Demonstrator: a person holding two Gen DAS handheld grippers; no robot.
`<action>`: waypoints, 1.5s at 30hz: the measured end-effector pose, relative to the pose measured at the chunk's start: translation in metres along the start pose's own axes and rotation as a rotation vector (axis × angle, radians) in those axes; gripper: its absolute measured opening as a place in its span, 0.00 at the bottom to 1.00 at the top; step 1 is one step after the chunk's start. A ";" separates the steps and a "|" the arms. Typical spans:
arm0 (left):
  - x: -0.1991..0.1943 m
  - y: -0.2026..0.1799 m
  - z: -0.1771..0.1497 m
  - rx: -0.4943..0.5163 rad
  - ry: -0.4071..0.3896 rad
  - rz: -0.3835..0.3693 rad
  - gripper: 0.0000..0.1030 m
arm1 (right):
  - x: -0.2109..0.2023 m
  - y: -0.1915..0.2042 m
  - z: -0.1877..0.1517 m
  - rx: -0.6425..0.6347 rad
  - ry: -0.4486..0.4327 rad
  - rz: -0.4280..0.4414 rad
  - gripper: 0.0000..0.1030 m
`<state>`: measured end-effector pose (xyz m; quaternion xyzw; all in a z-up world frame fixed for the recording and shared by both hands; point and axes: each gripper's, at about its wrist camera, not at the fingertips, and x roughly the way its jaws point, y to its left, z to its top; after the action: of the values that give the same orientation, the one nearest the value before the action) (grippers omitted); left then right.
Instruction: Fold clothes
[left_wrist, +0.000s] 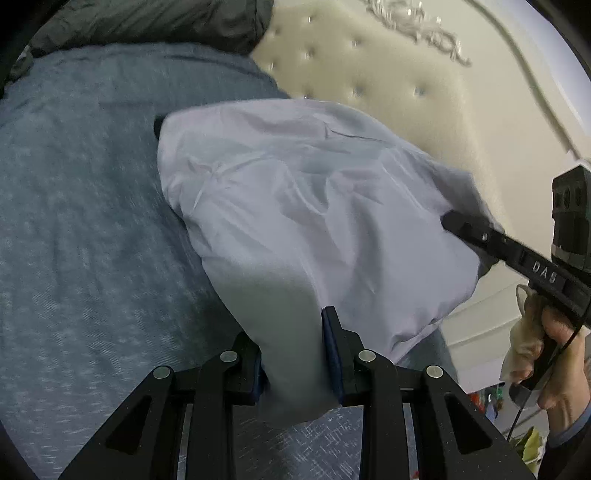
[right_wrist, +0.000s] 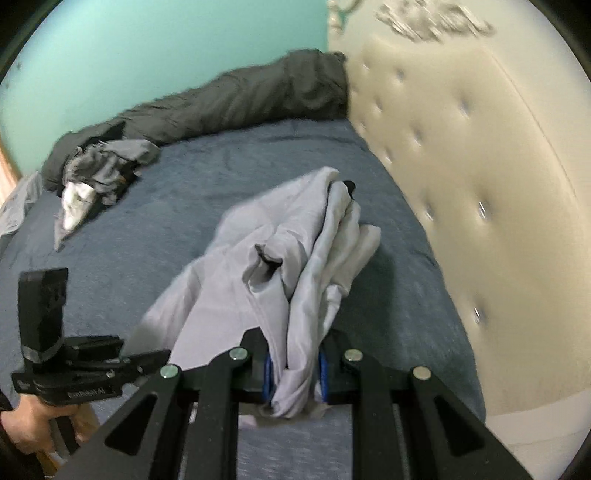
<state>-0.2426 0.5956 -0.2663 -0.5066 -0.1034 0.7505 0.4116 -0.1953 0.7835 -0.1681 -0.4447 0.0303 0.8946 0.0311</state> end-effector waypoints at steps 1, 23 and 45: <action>0.007 0.000 -0.004 0.004 0.010 0.006 0.29 | 0.006 -0.006 -0.009 0.009 0.013 -0.004 0.17; 0.012 0.020 -0.041 -0.056 0.082 -0.028 0.34 | 0.044 -0.044 -0.072 0.159 0.119 -0.071 0.18; -0.050 0.010 -0.046 0.044 -0.027 0.034 0.32 | -0.004 -0.066 -0.076 0.219 -0.048 -0.170 0.30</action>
<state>-0.2018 0.5406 -0.2594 -0.4888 -0.0841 0.7662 0.4085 -0.1267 0.8433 -0.2126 -0.4182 0.0890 0.8904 0.1560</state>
